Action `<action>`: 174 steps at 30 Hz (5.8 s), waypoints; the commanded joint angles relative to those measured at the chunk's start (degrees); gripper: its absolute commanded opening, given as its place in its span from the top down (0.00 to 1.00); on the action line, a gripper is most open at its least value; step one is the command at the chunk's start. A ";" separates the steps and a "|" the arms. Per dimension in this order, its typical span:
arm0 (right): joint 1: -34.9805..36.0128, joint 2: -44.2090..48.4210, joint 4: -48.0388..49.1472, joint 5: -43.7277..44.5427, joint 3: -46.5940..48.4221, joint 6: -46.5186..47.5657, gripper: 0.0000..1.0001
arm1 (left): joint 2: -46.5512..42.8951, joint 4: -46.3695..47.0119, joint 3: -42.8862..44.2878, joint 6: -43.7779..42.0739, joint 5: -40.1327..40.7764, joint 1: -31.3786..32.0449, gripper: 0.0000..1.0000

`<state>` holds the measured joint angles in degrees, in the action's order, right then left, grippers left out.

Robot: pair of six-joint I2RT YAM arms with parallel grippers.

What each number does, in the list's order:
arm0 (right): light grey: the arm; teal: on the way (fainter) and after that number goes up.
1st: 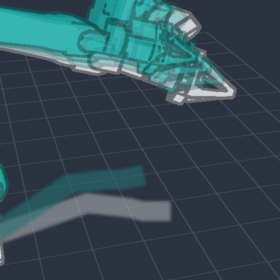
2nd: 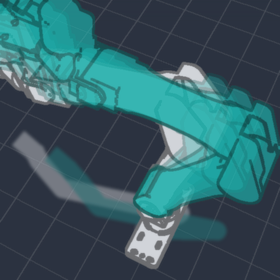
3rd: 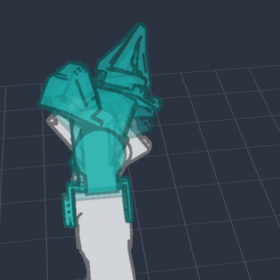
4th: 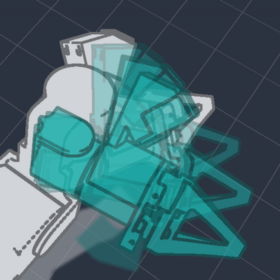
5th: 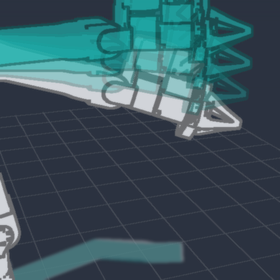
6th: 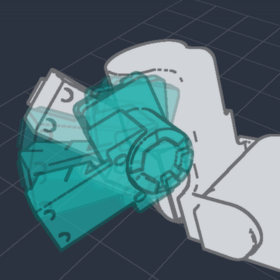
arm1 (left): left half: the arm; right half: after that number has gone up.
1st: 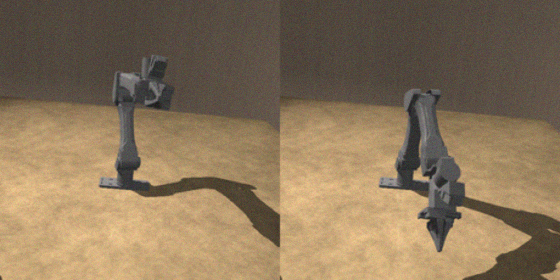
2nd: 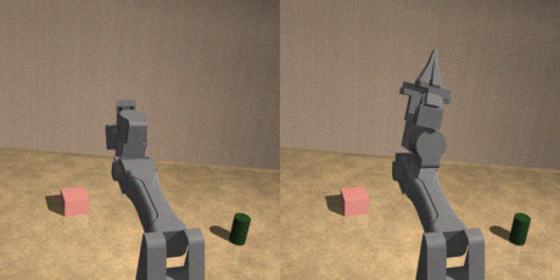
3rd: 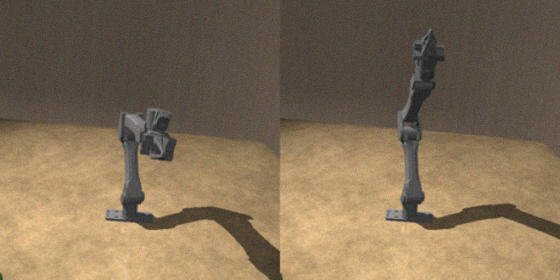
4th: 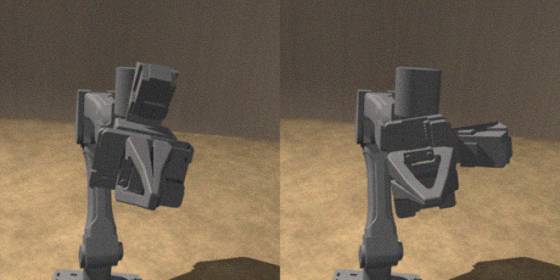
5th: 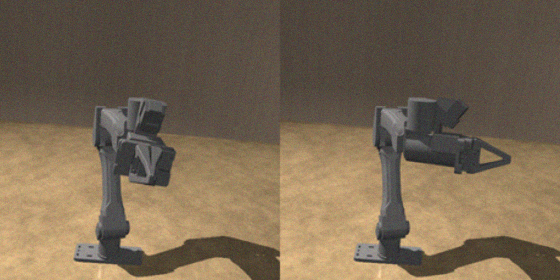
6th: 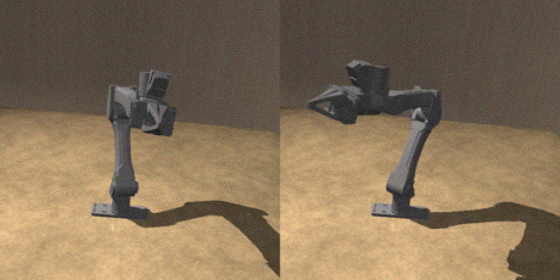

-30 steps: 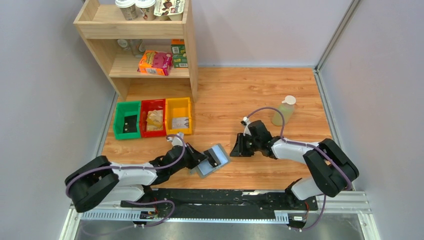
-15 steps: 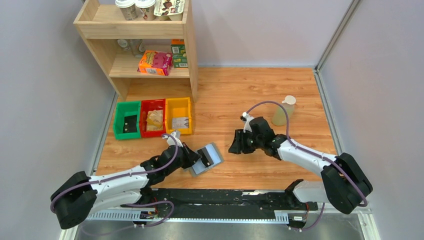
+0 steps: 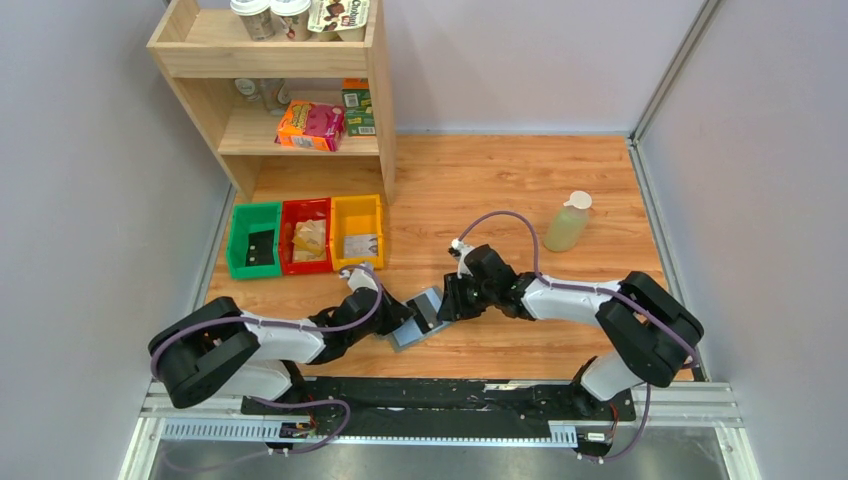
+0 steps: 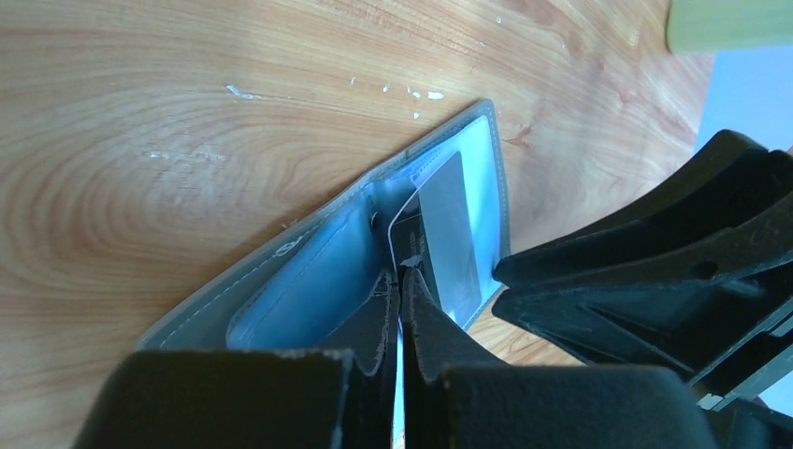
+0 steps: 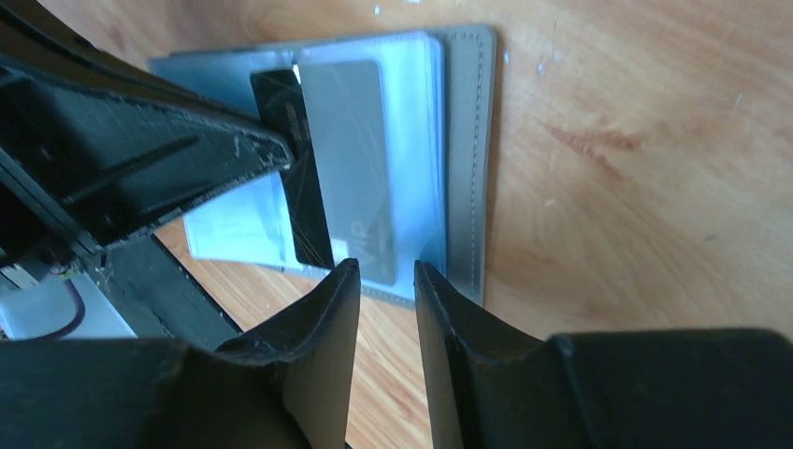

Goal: Take the credit cards out of the card holder
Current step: Remove the credit card from the card holder, then place the credit card in the storage box.

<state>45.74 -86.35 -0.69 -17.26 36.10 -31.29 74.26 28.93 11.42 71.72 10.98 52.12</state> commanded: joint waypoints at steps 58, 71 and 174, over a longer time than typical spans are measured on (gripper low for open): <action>0.14 43.98 -24.01 -7.43 10.48 32.59 0.00 | -22.77 -58.62 40.95 -70.83 -33.74 -1.40 1.00; 0.23 29.67 -23.48 -24.75 20.06 42.36 0.18 | -10.19 -72.60 55.98 -87.01 -42.45 -1.41 1.00; 0.76 69.03 -7.28 34.30 -13.78 -8.80 0.00 | -22.64 5.91 10.81 -20.13 -16.78 -12.37 1.00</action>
<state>46.44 -19.77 8.58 9.82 16.91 -48.77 57.52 49.87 20.10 55.57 -6.02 45.41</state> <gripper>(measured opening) 0.988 0.007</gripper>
